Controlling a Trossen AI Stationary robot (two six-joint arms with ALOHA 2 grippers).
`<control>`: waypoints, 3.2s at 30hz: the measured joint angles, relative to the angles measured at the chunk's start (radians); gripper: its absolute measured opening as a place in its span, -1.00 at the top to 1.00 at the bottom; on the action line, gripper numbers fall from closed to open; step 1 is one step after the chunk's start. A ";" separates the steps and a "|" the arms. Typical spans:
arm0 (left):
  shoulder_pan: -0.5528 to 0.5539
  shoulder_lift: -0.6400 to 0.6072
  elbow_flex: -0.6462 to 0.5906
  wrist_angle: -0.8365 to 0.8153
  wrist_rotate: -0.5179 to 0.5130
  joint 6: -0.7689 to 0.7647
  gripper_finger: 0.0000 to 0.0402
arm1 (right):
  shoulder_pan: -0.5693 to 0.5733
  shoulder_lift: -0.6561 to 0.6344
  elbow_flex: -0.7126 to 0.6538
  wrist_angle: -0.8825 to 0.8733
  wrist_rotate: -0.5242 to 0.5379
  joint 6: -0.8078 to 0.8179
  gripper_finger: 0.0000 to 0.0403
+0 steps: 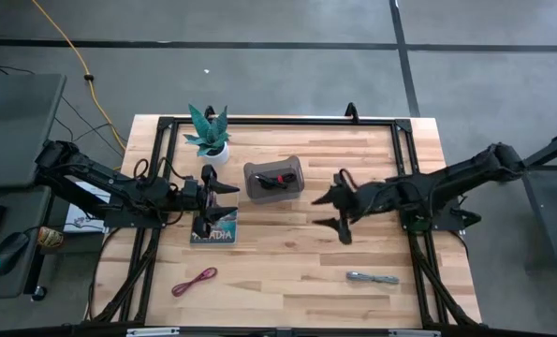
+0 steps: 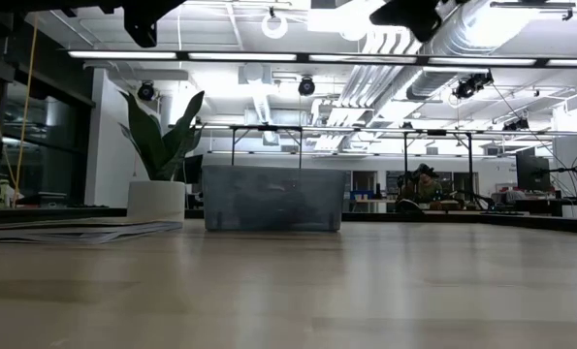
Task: Pick and place USB-C Cables
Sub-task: Put the white USB cable into the black bin
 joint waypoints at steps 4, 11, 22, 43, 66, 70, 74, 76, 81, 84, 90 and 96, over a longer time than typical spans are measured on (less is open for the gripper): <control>0.000 0.000 0.000 -0.007 -0.001 0.000 -0.14 | 0.066 0.064 0.184 -0.321 -0.011 0.147 -0.18; 0.000 0.000 0.000 -0.030 -0.003 0.000 -0.14 | 0.159 0.130 0.358 -0.579 -0.011 0.351 -0.18; 0.000 0.000 0.000 -0.056 -0.011 -0.003 -0.14 | 0.202 0.134 0.383 -0.640 0.000 0.520 -0.18; 0.000 0.000 0.000 -0.059 -0.011 -0.038 -0.14 | 0.545 0.336 0.381 -0.970 -0.011 1.134 -0.18; 0.000 0.000 0.000 -0.112 -0.011 -0.057 -0.14 | 0.576 0.640 0.239 -0.847 -0.280 1.143 -0.18; 0.000 0.000 0.000 -0.112 -0.011 -0.055 -0.14 | 0.577 0.628 0.172 -0.766 -0.286 1.154 -0.18; 0.000 0.000 0.000 -0.111 -0.011 -0.054 -0.14 | 0.576 0.610 0.117 -0.681 -0.299 1.158 -0.18; 0.000 0.000 0.000 -0.111 -0.011 -0.054 -0.14 | 0.575 0.608 0.089 -0.649 -0.308 1.161 -0.18; 0.000 0.000 0.000 -0.112 -0.011 -0.056 -0.14 | 0.575 0.603 0.053 -0.602 -0.314 1.161 -0.18; 0.000 0.000 0.000 -0.112 -0.011 -0.057 -0.14 | 0.572 0.597 0.049 -0.599 -0.314 1.161 -0.18; 0.000 0.000 0.000 -0.112 -0.011 -0.057 -0.14 | 0.573 0.577 0.044 -0.592 -0.289 1.169 0.00; 0.000 0.000 0.000 -0.112 -0.011 -0.055 -0.14 | 0.573 0.578 0.044 -0.595 -0.285 1.163 0.41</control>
